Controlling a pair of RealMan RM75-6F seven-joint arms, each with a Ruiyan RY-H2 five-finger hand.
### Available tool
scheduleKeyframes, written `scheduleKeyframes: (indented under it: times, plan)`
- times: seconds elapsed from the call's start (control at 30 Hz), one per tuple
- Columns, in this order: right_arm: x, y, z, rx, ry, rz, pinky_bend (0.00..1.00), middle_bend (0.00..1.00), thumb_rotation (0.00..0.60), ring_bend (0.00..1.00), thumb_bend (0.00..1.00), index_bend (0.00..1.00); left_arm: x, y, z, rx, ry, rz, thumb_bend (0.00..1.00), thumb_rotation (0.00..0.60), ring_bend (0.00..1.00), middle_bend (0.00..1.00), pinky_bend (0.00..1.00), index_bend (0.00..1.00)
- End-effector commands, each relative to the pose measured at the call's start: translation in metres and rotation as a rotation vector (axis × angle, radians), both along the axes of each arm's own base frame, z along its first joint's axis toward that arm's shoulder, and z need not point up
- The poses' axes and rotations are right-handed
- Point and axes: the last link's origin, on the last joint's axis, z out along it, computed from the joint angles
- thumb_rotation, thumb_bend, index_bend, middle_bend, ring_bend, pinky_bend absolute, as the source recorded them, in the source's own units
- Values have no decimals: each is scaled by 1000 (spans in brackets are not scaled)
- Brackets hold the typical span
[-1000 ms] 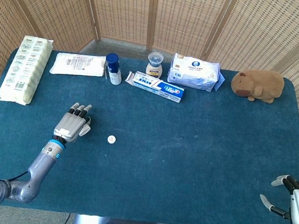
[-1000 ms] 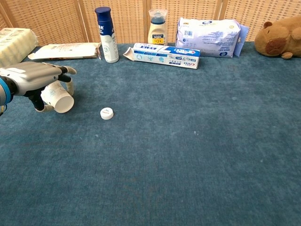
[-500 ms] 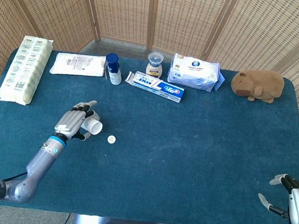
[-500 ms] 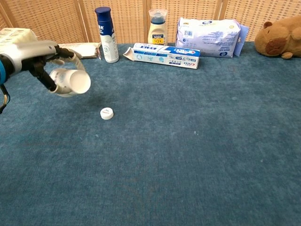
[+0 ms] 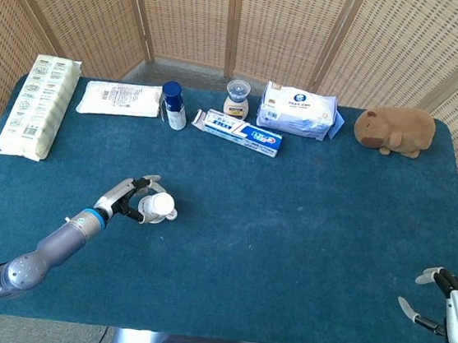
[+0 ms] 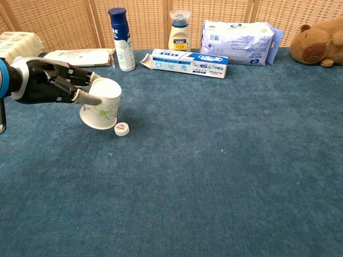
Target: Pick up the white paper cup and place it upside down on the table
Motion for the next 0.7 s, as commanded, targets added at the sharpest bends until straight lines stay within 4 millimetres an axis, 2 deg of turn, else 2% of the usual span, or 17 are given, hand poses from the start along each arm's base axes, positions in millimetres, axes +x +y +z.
scheduleKeyframes:
  times: [0.03, 0.27, 0.7]
  plan:
    - [0, 0, 0, 1, -1, 0, 418, 372, 411, 400, 260, 453, 3, 3, -3, 1, -38, 16, 340, 600, 0, 66, 50, 537]
    - [-2, 0, 2, -6, 0, -5, 418, 373, 412, 400, 260, 453, 8, 1, -13, -28, -83, 27, 335, 600, 0, 66, 50, 536]
    - [-5, 3, 4, -15, -1, -16, 418, 373, 413, 400, 260, 453, 9, 2, -23, -40, -47, 11, 333, 600, 0, 66, 50, 537]
